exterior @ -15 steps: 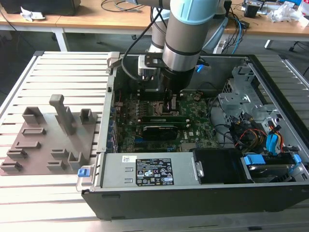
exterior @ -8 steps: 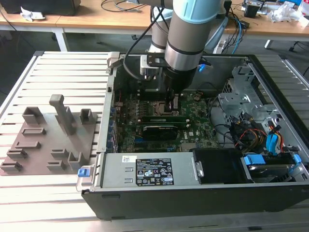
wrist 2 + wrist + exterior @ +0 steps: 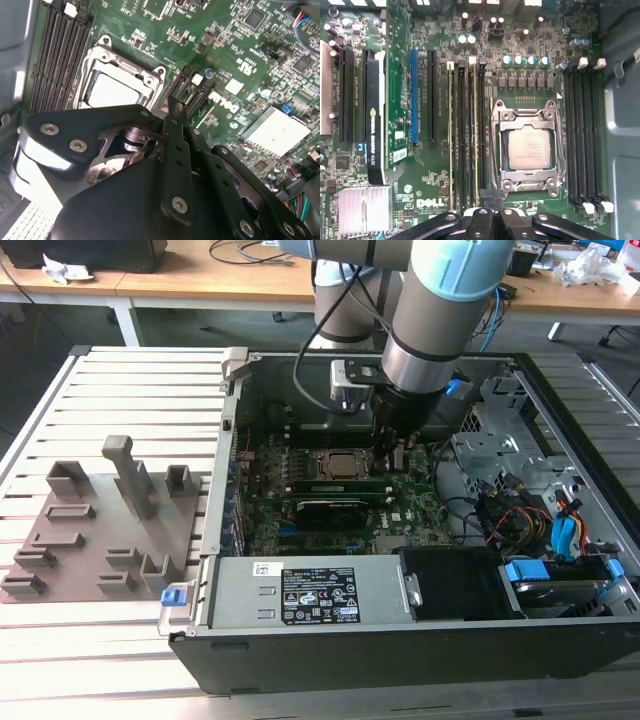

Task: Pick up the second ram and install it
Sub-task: 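Press down the second ram until it locks into place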

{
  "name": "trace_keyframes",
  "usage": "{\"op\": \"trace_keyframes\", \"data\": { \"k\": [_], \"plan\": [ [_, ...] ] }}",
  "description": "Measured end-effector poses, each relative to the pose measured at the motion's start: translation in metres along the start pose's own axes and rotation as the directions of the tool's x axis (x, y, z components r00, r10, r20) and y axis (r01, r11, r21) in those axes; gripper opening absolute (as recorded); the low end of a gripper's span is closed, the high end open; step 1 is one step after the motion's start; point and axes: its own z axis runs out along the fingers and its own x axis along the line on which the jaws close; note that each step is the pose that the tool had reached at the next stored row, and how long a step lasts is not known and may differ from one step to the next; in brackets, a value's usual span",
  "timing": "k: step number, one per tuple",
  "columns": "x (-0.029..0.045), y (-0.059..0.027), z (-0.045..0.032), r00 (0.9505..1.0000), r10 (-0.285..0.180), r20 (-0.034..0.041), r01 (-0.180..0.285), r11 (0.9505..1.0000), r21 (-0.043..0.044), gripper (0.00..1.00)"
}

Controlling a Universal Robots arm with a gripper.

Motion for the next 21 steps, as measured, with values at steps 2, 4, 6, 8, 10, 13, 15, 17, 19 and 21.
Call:
{"op": "trace_keyframes", "data": {
  "k": [2, 4, 6, 8, 10, 13, 15, 17, 19, 21],
  "plan": [
    [0.0004, -0.0002, 0.0047, 1.0, 0.0, 0.0002, 0.0, 1.0, -0.0009, 0.11],
    [0.001, -0.0003, 0.0051, 1.0, 0.0, 0.0, 0.0, 1.0, -0.001, 0.11],
    [0.0015, -0.0001, 0.0005, 1.0, 0.0, 0.0002, 0.0, 1.0, -0.001, 0.11],
    [0.0095, -0.0013, 0.0029, 1.0, 0.0, 0.0019, 0.0, 1.0, -0.0037, 0.11],
    [0.0099, -0.0024, 0.0044, 1.0, 0.0, 0.0058, 0.0, 1.0, -0.0067, 0.11],
    [0.0102, -0.0028, 0.0078, 0.9999, 0.0, 0.012, 0.0, 1.0, -0.0081, 0.11],
    [0.0097, -0.0014, 0.0031, 0.9999, 0.0, 0.0163, 0.001, 1.0, -0.0045, 0.11],
    [0.0099, 0.0083, 0.0005, 0.9999, -0.001, 0.0159, 0.001, 1.0, 0.0008, 0.11],
    [0.0104, 0.0234, 0.0014, 0.9998, -0.002, 0.0174, 0.002, 1.0, 0.0032, 0.11],
    [0.0109, 0.0405, 0.0024, 0.9998, -0.002, 0.0182, 0.002, 1.0, 0.0051, 0.11]
  ]
}}
